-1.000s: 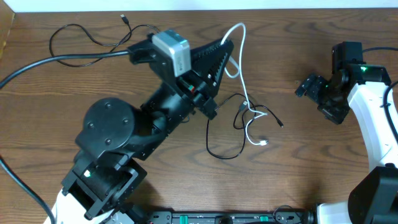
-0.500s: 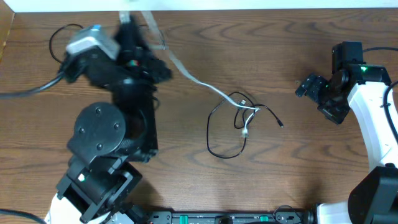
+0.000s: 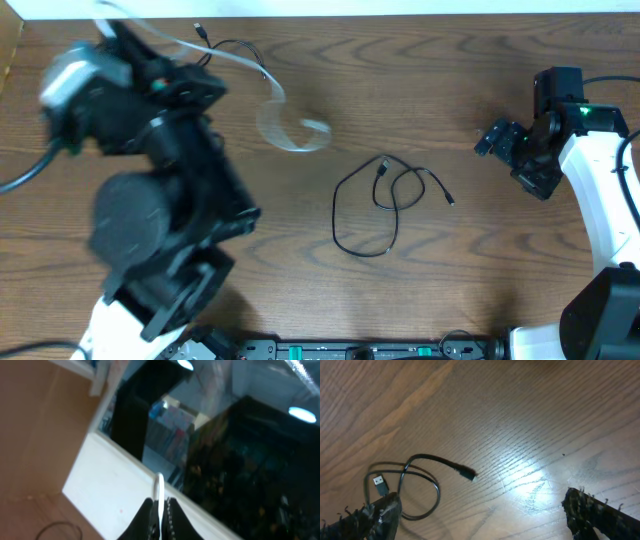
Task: Untangle cables
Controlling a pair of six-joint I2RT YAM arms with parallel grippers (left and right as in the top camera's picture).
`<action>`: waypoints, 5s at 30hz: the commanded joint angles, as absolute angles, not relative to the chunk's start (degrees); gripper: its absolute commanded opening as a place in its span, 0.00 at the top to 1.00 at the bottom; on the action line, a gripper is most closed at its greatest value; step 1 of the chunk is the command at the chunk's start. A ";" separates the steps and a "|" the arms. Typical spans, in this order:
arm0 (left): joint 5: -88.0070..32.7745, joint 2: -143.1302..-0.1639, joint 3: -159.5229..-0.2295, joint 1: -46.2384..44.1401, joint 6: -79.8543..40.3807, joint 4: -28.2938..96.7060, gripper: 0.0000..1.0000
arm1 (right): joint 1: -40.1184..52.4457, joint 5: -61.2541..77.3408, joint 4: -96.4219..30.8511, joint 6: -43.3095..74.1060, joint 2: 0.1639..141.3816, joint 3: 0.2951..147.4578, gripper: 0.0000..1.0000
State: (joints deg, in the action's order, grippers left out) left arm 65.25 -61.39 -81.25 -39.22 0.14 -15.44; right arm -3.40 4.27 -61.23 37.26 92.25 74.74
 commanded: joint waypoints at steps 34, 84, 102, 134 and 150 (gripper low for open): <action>50.89 -71.66 -82.19 -28.75 -11.62 27.40 0.92 | -3.33 4.21 -61.28 37.65 92.18 74.52 0.01; 21.26 -103.98 -82.19 24.29 1.13 26.13 0.33 | -3.33 4.21 -61.28 37.65 92.18 74.52 0.01; -6.46 -109.71 -79.18 24.36 -12.16 32.62 0.40 | -3.33 4.21 -61.28 37.65 92.18 74.52 0.01; 11.22 -123.04 -81.54 28.01 -1.98 28.34 0.92 | -3.33 4.21 -61.28 37.65 92.18 74.52 0.01; 11.64 -114.10 -87.13 32.49 -2.15 23.16 0.58 | -3.33 4.21 -61.28 37.65 92.18 74.52 0.01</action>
